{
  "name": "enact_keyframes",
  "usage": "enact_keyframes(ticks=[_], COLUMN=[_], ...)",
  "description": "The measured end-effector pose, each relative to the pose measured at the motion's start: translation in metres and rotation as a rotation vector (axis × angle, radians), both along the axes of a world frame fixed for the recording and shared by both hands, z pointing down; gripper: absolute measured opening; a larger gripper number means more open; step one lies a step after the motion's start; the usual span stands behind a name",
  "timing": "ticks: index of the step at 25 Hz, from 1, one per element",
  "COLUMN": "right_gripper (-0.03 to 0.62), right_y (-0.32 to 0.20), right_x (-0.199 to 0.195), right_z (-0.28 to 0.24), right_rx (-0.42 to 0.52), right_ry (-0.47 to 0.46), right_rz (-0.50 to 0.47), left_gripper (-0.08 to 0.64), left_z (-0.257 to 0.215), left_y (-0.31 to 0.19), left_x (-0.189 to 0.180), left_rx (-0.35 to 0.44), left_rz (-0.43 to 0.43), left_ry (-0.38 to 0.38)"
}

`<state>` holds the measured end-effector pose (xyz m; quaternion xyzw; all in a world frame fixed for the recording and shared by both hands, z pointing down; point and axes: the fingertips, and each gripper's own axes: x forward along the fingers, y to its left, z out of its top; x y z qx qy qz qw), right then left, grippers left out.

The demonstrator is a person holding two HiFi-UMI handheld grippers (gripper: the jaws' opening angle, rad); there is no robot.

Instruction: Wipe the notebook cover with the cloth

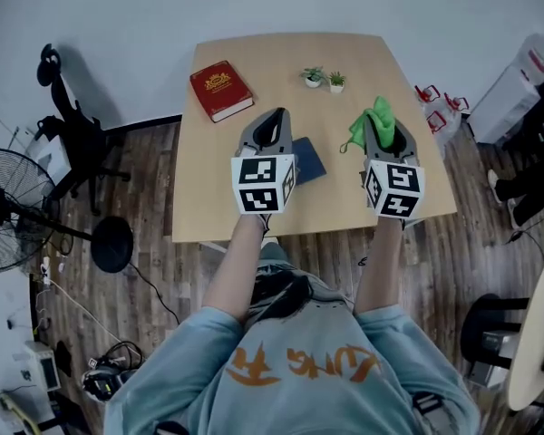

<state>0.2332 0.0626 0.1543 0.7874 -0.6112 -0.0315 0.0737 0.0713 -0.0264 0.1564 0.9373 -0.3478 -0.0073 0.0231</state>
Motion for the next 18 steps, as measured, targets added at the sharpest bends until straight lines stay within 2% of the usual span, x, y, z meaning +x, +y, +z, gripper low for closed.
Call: enact_keyframes(ticks=[8,13,18], right_gripper=[0.127,0.127,0.127], right_y=[0.000,-0.001,0.000], right_x=[-0.011,-0.007,-0.003], right_z=[-0.010,-0.014,-0.018], right_rx=[0.019,0.034,0.069], right_ry=[0.029,0.025,0.034], right_rz=[-0.010,-0.006,0.031], left_gripper=[0.018,0.018,0.018], left_z=[-0.009,-0.015,-0.014], left_y=[0.001,0.002,0.001], left_x=[-0.006,-0.004,-0.003], left_rx=[0.035,-0.006,-0.013], left_rz=[0.003,0.022,0.032], left_ry=[0.006,0.082,0.090])
